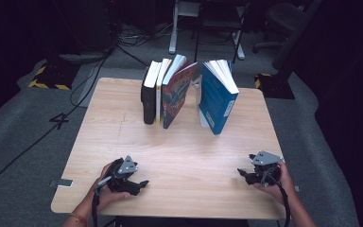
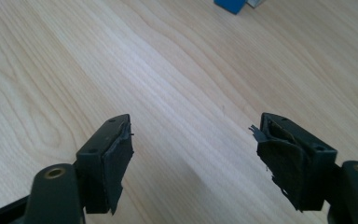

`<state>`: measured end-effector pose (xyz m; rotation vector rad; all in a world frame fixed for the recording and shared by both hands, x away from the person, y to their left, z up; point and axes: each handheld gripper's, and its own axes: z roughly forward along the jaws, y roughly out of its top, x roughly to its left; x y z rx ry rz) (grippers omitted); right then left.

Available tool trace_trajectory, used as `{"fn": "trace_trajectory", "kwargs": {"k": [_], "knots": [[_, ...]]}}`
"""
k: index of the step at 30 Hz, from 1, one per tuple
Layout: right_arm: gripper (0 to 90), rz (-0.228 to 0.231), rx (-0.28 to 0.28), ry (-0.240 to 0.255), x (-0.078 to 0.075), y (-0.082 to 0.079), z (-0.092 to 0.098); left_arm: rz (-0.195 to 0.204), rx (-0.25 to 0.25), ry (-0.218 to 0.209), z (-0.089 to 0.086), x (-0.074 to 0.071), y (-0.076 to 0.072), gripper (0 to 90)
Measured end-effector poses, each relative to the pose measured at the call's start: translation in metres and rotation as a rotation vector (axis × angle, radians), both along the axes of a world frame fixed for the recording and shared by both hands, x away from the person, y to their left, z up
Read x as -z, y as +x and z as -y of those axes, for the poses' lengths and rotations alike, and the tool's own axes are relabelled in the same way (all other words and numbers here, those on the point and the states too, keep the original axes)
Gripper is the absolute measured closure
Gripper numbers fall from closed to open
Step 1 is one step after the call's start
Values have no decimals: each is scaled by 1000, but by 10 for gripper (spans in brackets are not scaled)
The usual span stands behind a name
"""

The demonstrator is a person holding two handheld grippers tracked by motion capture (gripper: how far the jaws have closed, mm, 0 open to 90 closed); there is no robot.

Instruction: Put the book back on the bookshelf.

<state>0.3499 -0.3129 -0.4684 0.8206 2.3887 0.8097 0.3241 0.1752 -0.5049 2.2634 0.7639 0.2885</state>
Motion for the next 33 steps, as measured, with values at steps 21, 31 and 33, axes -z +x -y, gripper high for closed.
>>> {"fn": "trace_trajectory", "kwargs": {"k": [21, 31, 33], "knots": [[239, -86, 65, 198, 34, -23, 54, 2, -13, 1, 1, 0, -1, 192], [208, -106, 90, 234, 36, -24, 61, 3, -15, 1, 1, 0, -1, 193], [207, -106, 90, 234, 37, -24, 61, 3, -16, 1, 1, 0, -1, 192]]}}
